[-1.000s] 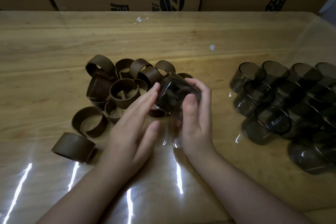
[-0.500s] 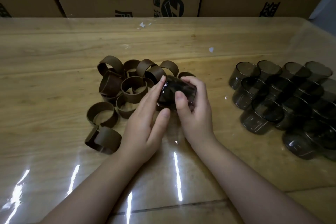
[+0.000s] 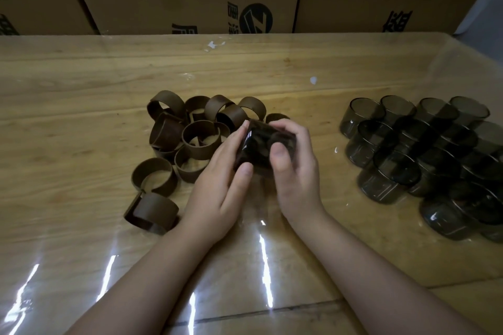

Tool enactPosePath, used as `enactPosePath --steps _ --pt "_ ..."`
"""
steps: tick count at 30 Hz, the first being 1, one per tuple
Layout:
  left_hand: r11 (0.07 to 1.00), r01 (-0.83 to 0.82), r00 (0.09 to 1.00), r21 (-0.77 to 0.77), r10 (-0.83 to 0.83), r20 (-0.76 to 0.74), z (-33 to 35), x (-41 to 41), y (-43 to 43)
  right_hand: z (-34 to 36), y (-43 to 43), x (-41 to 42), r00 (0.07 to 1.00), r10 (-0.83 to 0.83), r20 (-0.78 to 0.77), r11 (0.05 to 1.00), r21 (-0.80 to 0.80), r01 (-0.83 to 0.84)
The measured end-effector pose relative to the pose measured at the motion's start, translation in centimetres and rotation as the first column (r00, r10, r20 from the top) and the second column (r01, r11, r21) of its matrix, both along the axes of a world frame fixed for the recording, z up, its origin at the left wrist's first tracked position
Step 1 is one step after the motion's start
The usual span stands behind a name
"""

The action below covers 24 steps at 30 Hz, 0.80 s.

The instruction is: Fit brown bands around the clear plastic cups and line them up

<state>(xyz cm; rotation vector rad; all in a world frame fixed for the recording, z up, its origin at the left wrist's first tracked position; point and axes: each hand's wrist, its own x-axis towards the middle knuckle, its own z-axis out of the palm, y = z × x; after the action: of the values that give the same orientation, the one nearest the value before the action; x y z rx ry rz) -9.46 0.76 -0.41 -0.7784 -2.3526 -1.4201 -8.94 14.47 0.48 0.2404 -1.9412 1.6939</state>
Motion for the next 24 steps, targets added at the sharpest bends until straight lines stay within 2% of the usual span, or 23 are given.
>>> enactPosePath --steps 4,7,14,16,18,21,24 --pt "0.997 0.019 0.998 0.072 -0.015 -0.055 -0.3 0.1 -0.1 -0.1 -0.1 0.3 1.000 0.029 -0.008 0.985 0.172 -0.027" --pt "0.998 0.001 0.996 0.067 0.004 -0.084 -0.3 0.0 0.0 -0.2 -0.1 0.2 1.000 0.017 -0.003 0.975 0.224 -0.016" --pt "0.999 -0.041 0.978 -0.021 0.036 -0.204 0.4 0.1 0.6 -0.5 -0.3 0.2 1.000 -0.009 -0.011 0.982 0.191 0.011" --pt "0.998 -0.055 0.969 -0.030 0.046 -0.244 0.6 0.1 0.6 -0.2 -0.8 0.5 0.998 0.050 0.040 0.996 0.065 -0.053" --pt "0.997 -0.053 0.956 -0.047 0.037 -0.290 0.8 0.3 0.8 0.4 -1.1 0.7 0.981 0.142 0.130 0.979 -0.165 -0.120" --pt "0.999 -0.039 0.938 0.000 0.037 -0.343 1.0 0.4 1.1 1.3 -1.3 0.8 0.896 0.339 0.286 0.870 -0.459 -0.182" --pt "0.987 0.015 0.950 0.162 0.036 -0.310 1.3 0.7 1.3 1.6 -1.4 0.8 0.760 0.545 0.353 0.750 -0.610 -0.255"
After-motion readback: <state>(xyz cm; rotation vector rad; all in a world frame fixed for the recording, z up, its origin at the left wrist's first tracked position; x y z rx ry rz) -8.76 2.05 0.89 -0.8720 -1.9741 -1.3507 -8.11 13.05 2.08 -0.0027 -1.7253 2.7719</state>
